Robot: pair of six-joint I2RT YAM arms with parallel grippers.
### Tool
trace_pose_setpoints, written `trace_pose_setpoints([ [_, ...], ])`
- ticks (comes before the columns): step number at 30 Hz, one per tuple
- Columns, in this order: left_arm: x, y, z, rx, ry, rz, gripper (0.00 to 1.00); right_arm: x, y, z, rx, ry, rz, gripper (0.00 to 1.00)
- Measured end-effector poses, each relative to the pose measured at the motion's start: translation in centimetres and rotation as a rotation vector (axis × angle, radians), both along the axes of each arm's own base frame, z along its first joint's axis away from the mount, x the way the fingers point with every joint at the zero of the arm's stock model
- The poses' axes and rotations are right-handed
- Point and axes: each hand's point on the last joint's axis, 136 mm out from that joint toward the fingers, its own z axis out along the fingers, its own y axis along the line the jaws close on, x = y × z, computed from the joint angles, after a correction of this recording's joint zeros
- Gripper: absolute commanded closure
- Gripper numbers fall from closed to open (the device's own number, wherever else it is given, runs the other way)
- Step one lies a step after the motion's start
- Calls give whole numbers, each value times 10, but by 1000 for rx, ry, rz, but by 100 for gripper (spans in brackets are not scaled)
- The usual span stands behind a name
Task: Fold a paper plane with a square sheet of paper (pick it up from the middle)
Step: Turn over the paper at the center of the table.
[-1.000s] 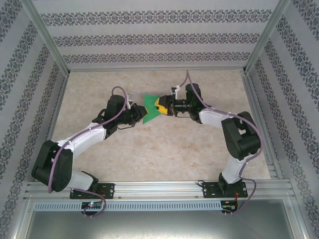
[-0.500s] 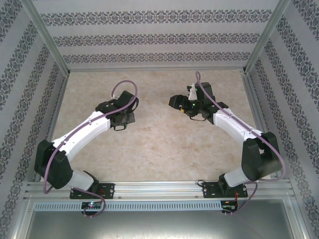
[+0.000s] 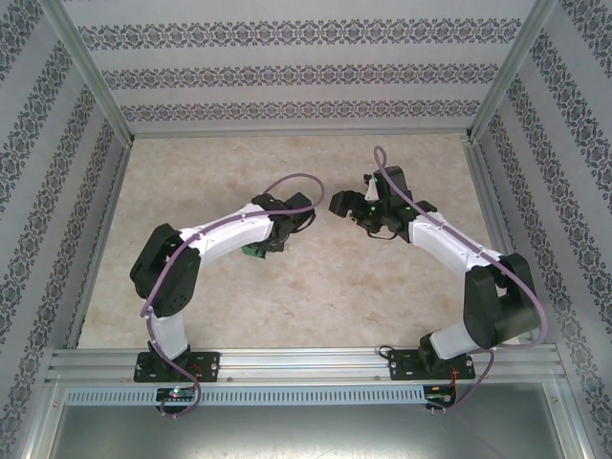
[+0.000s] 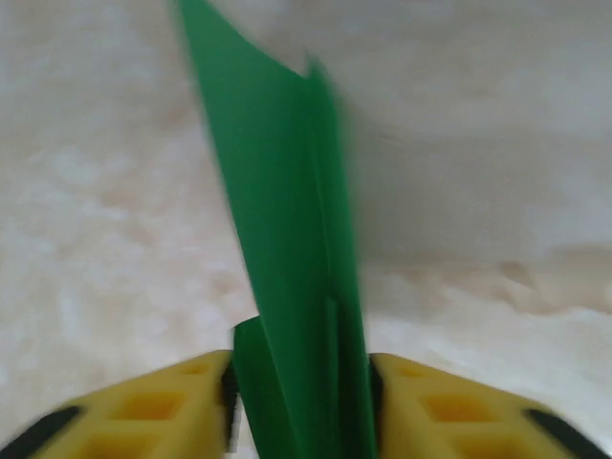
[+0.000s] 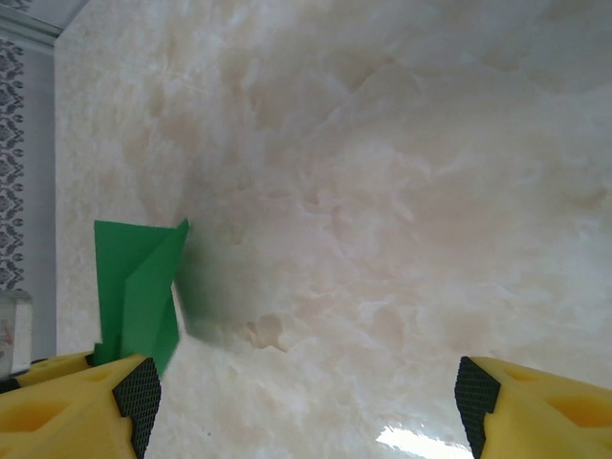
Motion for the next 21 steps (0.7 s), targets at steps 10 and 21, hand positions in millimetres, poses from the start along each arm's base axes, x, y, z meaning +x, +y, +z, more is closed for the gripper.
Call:
trace_pose_setpoints([
  [10,6,-41,0,-435,-18,-12,2,-8,2,-3,-29,-9,9,26],
  [21,-5,57,16,-609,-185,277,0,-50,133,-30,-103,-9,373,57],
])
